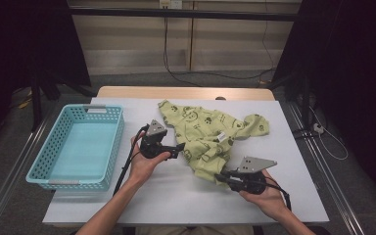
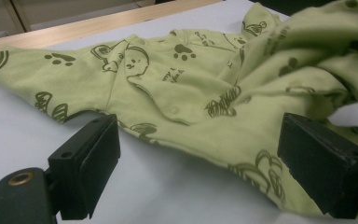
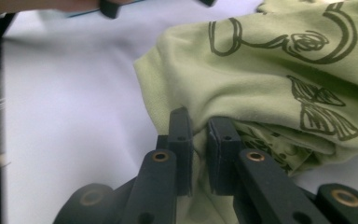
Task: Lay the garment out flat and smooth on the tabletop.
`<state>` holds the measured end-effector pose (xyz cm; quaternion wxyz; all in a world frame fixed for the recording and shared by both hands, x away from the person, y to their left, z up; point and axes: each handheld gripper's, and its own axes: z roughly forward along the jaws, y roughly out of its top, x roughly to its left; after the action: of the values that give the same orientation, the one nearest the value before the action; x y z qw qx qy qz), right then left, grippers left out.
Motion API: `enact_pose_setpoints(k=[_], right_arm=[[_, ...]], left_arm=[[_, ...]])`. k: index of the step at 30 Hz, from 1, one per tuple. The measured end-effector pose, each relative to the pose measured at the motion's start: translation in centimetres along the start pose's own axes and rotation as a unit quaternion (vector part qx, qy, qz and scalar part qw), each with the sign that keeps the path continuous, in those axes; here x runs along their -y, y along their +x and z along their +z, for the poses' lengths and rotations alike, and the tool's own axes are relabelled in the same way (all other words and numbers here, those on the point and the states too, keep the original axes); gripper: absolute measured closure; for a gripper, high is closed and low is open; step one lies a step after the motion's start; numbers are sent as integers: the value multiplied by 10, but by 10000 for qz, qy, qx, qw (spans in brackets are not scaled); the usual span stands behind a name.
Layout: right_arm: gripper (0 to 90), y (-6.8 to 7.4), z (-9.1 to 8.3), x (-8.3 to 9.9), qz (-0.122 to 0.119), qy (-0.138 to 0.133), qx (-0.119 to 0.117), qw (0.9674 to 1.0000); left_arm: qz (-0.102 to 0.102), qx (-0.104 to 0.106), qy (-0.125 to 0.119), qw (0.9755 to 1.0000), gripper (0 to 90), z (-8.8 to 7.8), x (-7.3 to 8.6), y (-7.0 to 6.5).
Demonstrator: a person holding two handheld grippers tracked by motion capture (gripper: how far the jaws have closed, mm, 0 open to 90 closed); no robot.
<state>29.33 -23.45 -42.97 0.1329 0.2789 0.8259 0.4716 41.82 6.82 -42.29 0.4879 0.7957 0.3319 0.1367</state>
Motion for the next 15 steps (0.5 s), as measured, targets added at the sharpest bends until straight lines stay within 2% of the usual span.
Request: enact_pose_setpoints(k=[2, 4, 5, 8, 10, 12, 14, 15], right_arm=[[729, -1, -1, 4, 28, 9, 28, 10000], [584, -6, -3, 5, 112, -25, 174, 9998], [543, -10, -5, 4, 172, -72, 254, 9995], [480, -20, -13, 1, 290, -308, 398, 9983], [427, -26, -18, 0, 296, -393, 597, 9970], [393, -35, -23, -1, 105, -462, 1006, 9938], [381, -47, -26, -2, 234, -515, 1200, 9912], [381, -53, -28, -2, 220, -533, 1366, 9890]], left_arm=[[1, 8, 31, 10000, 138, 0, 0, 0], [-9, 10, 11, 10000, 147, 0, -1, -1], [-17, 16, 10, 10000, 147, 0, -1, -1], [-49, -18, -32, 10000, 148, 0, -1, 2], [-82, -63, -39, 9999, 147, 1, 0, 4], [-84, -139, -21, 9999, 136, 1, 0, 5], [-35, -148, -40, 9999, 129, -1, -1, 7], [-68, -146, -128, 9998, 128, -2, -1, 7]])
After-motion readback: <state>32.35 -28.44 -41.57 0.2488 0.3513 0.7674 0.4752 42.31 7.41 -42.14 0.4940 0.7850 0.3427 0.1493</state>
